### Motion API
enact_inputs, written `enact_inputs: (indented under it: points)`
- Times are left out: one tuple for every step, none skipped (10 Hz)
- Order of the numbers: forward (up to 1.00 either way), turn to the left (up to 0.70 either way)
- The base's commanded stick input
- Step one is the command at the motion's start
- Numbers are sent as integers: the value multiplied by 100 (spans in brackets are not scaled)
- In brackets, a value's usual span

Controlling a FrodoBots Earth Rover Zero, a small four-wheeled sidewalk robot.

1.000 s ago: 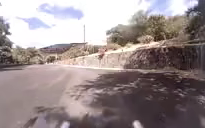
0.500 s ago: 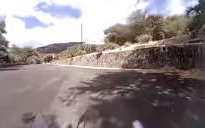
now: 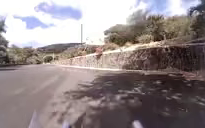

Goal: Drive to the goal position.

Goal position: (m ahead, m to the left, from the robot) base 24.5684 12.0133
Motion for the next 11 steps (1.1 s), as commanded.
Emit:
enact_inputs:
  points:
    - [50,0]
    - [50,0]
    - [50,0]
    - [50,0]
    - [50,0]
    - [50,0]
    - [50,0]
    - [50,0]
    - [50,0]
    - [50,0]
    - [50,0]
